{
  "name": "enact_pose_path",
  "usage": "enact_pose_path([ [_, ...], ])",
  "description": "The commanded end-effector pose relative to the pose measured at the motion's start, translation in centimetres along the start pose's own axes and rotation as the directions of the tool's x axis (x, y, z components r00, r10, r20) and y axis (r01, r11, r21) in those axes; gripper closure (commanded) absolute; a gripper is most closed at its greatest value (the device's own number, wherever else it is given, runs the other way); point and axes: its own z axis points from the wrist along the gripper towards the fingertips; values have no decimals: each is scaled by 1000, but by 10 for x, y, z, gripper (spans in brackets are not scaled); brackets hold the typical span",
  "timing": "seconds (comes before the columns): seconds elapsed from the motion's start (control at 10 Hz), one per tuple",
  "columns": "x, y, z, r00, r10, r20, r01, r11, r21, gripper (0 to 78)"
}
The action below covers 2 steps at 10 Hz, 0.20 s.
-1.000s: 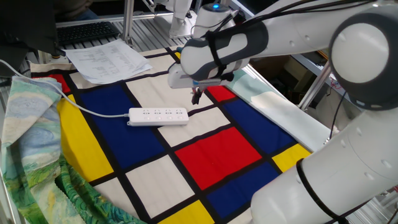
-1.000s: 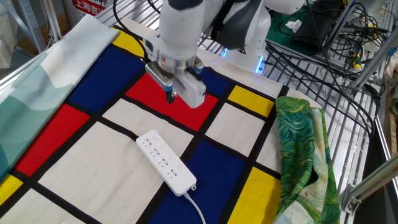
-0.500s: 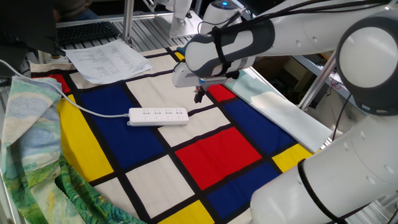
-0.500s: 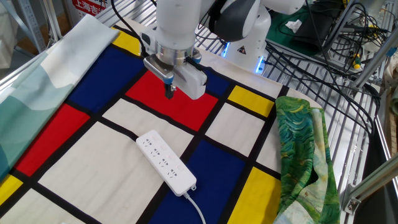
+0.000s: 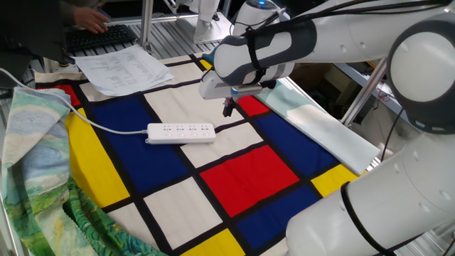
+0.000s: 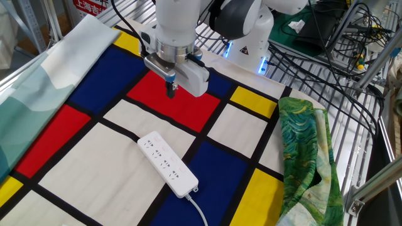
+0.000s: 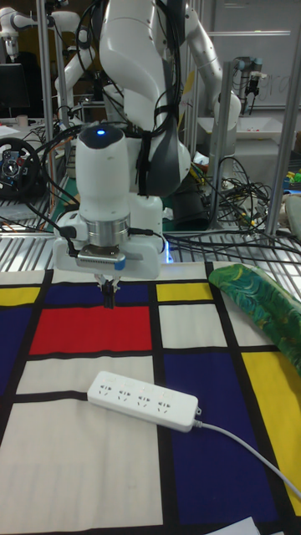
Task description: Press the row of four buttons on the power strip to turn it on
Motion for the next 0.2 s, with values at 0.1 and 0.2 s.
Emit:
enact_pose_path([
  [0.1, -1, -1, -2, 1000, -7, 2, 7, 1000, -3, 764],
  [0.2, -1, -1, -2, 1000, -7, 2, 7, 1000, -3, 764],
])
